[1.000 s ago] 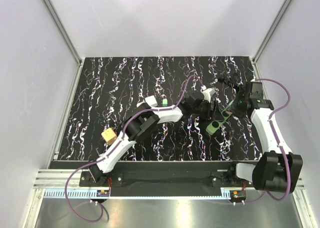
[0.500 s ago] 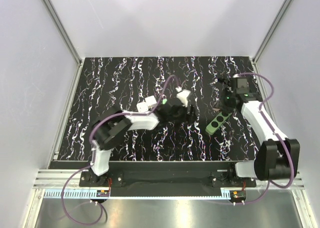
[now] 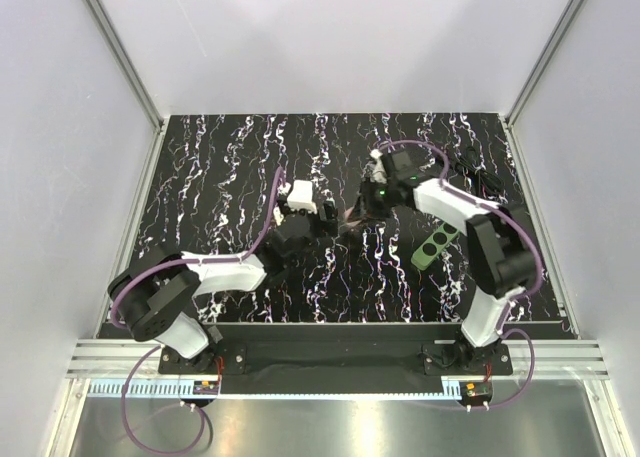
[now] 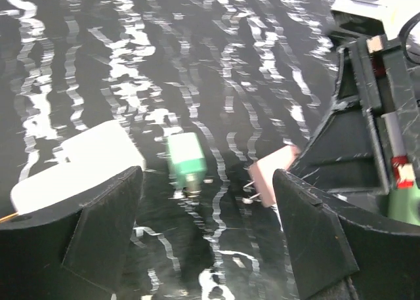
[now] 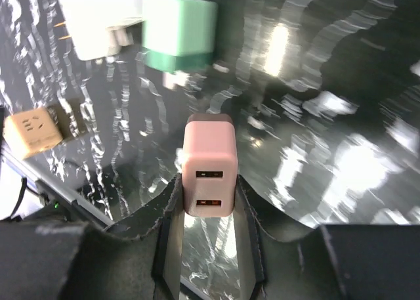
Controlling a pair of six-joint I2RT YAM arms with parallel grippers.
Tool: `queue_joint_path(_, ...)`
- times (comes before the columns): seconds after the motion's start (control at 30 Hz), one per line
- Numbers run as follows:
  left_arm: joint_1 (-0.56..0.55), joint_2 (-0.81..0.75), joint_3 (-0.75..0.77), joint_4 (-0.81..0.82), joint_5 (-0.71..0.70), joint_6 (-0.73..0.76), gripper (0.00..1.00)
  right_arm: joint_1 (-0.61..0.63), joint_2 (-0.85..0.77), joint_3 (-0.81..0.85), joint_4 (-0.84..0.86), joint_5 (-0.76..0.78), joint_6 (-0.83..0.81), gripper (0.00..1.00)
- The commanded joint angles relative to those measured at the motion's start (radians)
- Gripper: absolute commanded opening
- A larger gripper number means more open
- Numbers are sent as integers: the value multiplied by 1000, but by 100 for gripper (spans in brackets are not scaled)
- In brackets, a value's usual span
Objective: Pull the plug off the socket
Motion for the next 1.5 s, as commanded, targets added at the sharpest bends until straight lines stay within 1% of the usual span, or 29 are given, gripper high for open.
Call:
queue_joint_path(0.0,5,-22,-23,125,-134,21,86,50,84,106,66,-73,-18,1)
queue_joint_path(0.13,5,-8,-14,123,-139,24,86,59,137,152,66,-65,-6,2)
queue_joint_path(0.27,5,-6,-11,123,-129,23,86,59,166,179,60,-78,-12,7)
queue_joint_path(0.3,5,-3,-9,120,-129,23,86,59,180,185,51,-79,-12,11)
queue_joint_path(0.37,5,0,-6,120,-123,23,86,59,189,189,49,-84,-14,17)
queue_joint_path(0.4,5,0,-6,122,-120,23,86,59,195,186,49,-76,-12,25)
queue_joint_path(0.47,5,3,-8,129,-111,24,86,59,195,182,46,-52,-11,27)
queue_joint_path(0.5,5,3,-8,134,-108,24,86,59,194,179,46,-36,-9,31)
queue_joint_path(0.57,5,6,-5,134,-99,26,87,59,184,176,42,-16,-9,39)
queue_joint_path(0.6,6,9,-2,134,-96,26,86,61,181,172,40,-1,-11,45)
queue_joint_path(0.63,5,11,1,134,-85,27,86,59,181,171,39,5,-17,55)
queue_joint_path(0.7,5,17,6,135,-70,30,87,59,174,174,29,27,-18,64)
queue_joint_path(0.77,5,26,12,135,-50,33,87,59,166,180,17,37,-21,77)
queue_joint_path(0.8,6,29,18,134,-42,33,87,59,163,188,11,45,-21,80)
queue_joint_path(0.83,5,32,21,134,-33,35,87,59,158,192,0,51,-26,88)
queue_joint_path(0.9,5,38,29,128,-25,33,87,59,135,209,-37,95,-30,96)
queue_joint_path(0.97,5,40,30,128,-10,33,87,59,106,234,-101,154,-41,100)
queue_joint_path(1.03,6,43,32,138,16,36,87,56,83,255,-158,266,-56,100)
queue_joint_path(1.07,5,47,35,143,30,38,87,53,63,275,-220,312,-52,100)
queue_joint_path(1.1,5,50,38,149,47,41,87,50,54,283,-253,406,-35,100)
queue_joint_path(1.13,5,57,43,152,86,44,87,45,43,289,-311,468,-23,100)
queue_joint_path(1.2,6,76,63,154,134,46,87,15,10,283,-352,554,-8,100)
queue_joint_path(1.3,5,112,99,160,254,46,87,-48,-55,249,-418,616,40,100)
queue_joint_path(1.33,5,126,115,154,319,46,87,-65,-73,237,-434,623,49,100)
queue_joint_path(1.4,3,176,181,119,383,41,86,-116,-136,199,-448,660,54,100)
queue_joint_path(1.43,3,196,207,103,459,39,86,-133,-154,188,-454,671,49,100)
queue_joint_path(1.47,0,245,272,59,504,41,84,-151,-190,167,-469,688,52,100)
